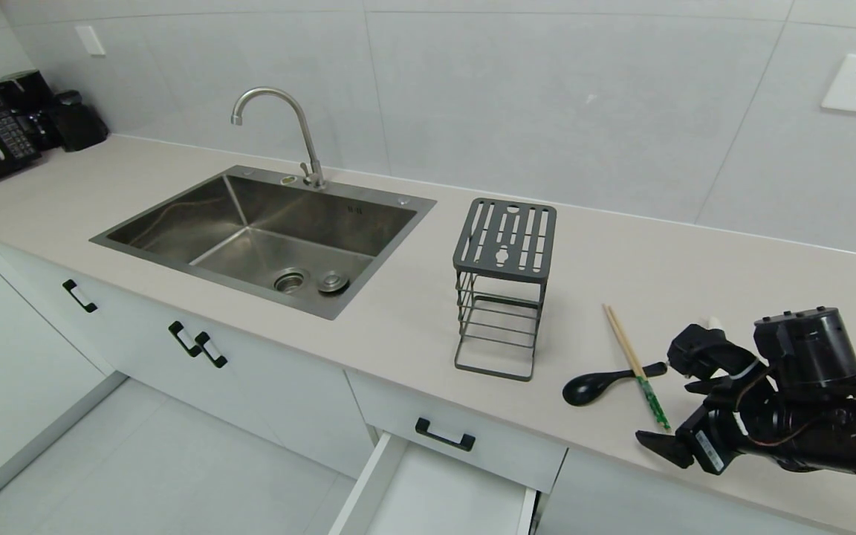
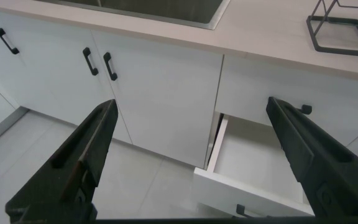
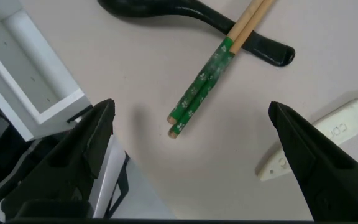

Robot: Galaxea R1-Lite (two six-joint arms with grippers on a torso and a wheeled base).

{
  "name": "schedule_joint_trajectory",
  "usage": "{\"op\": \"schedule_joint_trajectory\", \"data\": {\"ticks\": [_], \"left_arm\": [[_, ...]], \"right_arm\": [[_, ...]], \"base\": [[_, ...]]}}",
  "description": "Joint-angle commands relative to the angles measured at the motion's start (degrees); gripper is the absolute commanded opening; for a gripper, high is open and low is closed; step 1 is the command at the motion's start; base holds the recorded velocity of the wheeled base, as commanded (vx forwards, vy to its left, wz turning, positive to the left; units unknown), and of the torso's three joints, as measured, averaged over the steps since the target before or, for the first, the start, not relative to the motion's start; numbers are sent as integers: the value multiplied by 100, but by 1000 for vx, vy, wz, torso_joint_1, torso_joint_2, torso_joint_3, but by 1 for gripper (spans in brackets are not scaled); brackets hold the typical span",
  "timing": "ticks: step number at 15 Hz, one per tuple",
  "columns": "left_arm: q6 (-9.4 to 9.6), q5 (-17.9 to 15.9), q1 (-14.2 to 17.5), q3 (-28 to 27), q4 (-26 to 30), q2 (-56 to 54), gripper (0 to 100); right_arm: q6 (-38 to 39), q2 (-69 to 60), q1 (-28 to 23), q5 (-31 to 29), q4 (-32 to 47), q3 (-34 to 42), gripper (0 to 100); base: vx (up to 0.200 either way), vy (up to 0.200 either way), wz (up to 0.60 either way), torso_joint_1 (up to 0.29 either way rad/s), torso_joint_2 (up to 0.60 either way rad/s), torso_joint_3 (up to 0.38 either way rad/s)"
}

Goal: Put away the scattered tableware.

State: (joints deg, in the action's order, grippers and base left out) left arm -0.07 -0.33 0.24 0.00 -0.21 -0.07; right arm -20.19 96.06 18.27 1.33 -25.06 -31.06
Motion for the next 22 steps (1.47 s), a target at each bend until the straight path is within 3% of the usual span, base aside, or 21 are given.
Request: {"op": "schedule_joint_trajectory", "data": {"ticks": [1, 9, 18, 19, 22], "left_arm": [[-1, -2, 2, 0, -6, 7, 100], [-1, -2, 2, 0, 3, 7, 100], [-1, -2, 2, 0, 3, 7, 100], [-1, -2, 2, 0, -6, 7, 100], [-1, -2, 2, 0, 3, 7, 100]], "right_arm": [[6, 185, 1, 17, -25, -49, 100], [946, 580, 1, 8, -192, -119, 100], [1008, 826, 220, 60, -262, -366, 100], [1078, 879, 264, 43, -271, -374, 0], [1237, 906, 229, -80, -262, -427, 0]], "base": [[0, 0, 0, 0, 0, 0], [0, 0, 0, 0, 0, 0], [0, 0, 0, 0, 0, 0], [0, 0, 0, 0, 0, 0], [0, 0, 0, 0, 0, 0]]}}
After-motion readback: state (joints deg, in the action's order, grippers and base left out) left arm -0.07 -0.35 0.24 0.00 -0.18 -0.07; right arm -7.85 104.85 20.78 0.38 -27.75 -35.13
